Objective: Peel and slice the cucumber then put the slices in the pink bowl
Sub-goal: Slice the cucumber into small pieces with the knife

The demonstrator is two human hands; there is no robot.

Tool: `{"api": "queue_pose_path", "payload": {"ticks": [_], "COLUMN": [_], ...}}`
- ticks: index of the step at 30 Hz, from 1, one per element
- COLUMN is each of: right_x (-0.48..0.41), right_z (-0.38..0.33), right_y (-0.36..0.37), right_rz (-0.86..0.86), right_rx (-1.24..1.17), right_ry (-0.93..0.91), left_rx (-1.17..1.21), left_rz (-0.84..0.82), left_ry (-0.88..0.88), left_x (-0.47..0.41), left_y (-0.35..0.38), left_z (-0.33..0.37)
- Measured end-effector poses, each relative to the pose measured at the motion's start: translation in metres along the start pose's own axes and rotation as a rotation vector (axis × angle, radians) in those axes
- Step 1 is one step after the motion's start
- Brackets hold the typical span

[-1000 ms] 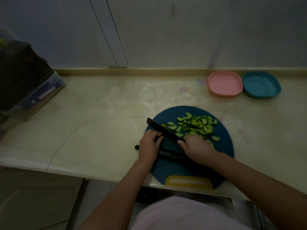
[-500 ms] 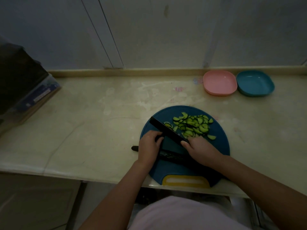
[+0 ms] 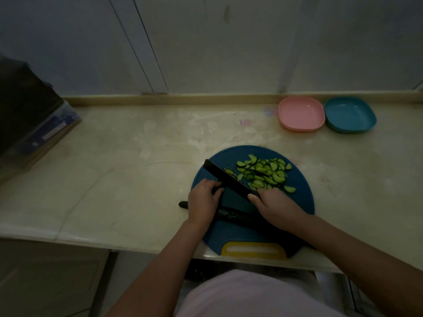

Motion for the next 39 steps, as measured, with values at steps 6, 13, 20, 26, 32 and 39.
{"api": "queue_pose_path", "payload": {"ticks": [6, 13, 20, 26, 32, 39], "right_x": [-0.002, -0.013, -0.008, -0.007, -0.004, -0.003], "right_z": [-0.001, -0.01, -0.002, -0.003, -0.001, -0.004], "right_y": [0.003, 0.006, 0.005, 0.003, 0.004, 0.003], "right_rz": [-0.009, -0.023, 0.008, -0.001, 0.017, 0.022], "right_rx": [-0.018, 0.005, -0.048, -0.043, -0.044, -0.046], "right_ry": [0.036, 0.024, 0.035, 0.029, 0.028, 0.028], "left_rx": [0.021, 0.113, 0.05, 0.061, 0.197, 0.188], "left_rz": [0.009, -0.117, -0.328, -0.367, -0.267, -0.207], "left_ry": [-0.003, -0.075, -0.078, -0.101, -0.301, -0.244], "left_x": [-0.001, -0.007, -0.007, -0.009, -0.008, -0.008], "left_y": [0.0, -0.002, -0.001, -0.005, -0.022, -0.007], "left_z": [-0.001, -0.01, -0.024, -0.034, -0.06, -0.033]}}
Point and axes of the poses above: each hand's wrist, its own x-axis away from the middle knuckle, its own y-axis out of the palm, z = x × y, the point moved 7 cm from there along -x, towards the middle knuckle, and after that the axes turned 4 degrees about -x, right-handed, at the moved point
